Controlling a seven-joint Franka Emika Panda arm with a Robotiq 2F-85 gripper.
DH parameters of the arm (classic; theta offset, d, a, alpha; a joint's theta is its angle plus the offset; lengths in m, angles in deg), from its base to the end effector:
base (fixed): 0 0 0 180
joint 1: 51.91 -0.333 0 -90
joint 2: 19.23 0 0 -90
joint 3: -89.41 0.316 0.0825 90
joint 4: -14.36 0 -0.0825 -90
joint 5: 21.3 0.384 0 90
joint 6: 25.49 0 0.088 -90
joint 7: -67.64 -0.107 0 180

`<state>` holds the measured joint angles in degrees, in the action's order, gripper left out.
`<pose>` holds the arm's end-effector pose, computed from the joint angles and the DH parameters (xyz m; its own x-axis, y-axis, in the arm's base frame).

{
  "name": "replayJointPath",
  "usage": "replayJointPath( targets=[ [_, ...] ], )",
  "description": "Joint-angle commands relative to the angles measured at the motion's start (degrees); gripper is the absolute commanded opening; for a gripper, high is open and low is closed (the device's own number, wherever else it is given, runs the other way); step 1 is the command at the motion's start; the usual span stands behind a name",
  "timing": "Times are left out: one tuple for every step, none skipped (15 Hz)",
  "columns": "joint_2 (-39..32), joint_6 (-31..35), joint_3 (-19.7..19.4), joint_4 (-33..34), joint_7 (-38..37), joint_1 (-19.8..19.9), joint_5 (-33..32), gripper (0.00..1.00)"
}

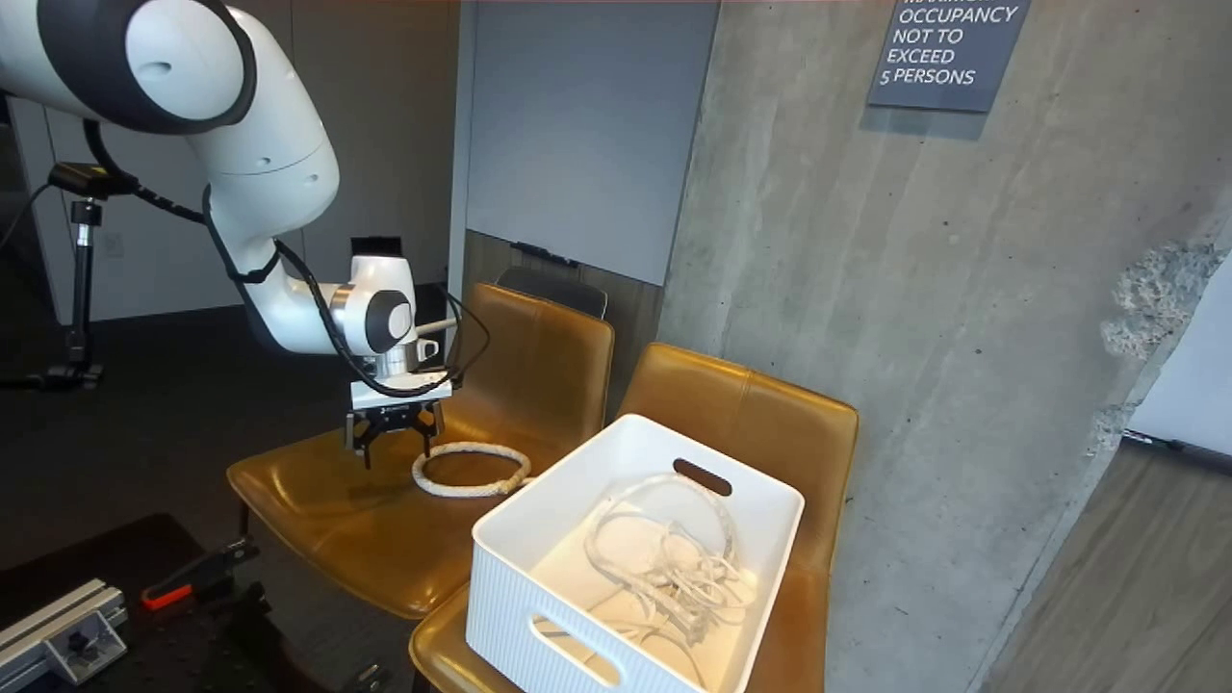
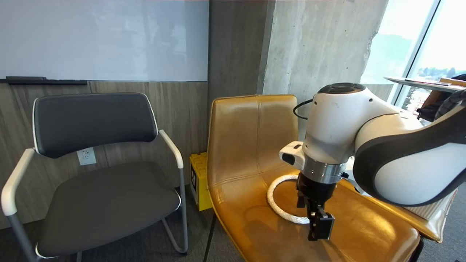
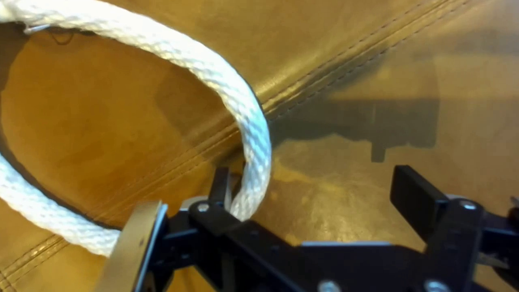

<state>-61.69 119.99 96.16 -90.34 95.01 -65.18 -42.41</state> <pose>0.5981 0.2192 0.1258 0.4524 0.8878 -0.0846 0.8907 -0.4450 0.0933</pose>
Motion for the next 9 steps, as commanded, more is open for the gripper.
replayJointPath(
  targets=[
    [-3.2, 0.8, -0.6, 2.2, -1.5, 0.2, -1.6, 1.00],
    [-3.6, 0.5, -0.7, 2.7, -1.3, 0.4, -1.5, 1.00],
    [-4.0, 0.2, -0.9, 3.1, -1.2, 0.6, -1.5, 1.00],
    [-4.5, 0.0, -1.0, 3.7, -1.1, 0.8, -1.3, 1.00],
    [-5.0, -0.3, -1.1, 4.2, -1.1, 1.0, -1.2, 0.95],
    [-5.7, -0.6, -1.2, 4.9, -1.2, 0.8, -1.2, 0.74],
    [-6.2, -0.9, -1.2, 5.5, -1.5, 0.7, -1.2, 0.71],
    [-6.4, -1.0, -1.2, 5.7, -1.6, 0.5, -1.2, 0.69],
    [-6.5, -1.2, -1.1, 5.9, -1.7, 0.3, -1.3, 0.62]
  ],
)
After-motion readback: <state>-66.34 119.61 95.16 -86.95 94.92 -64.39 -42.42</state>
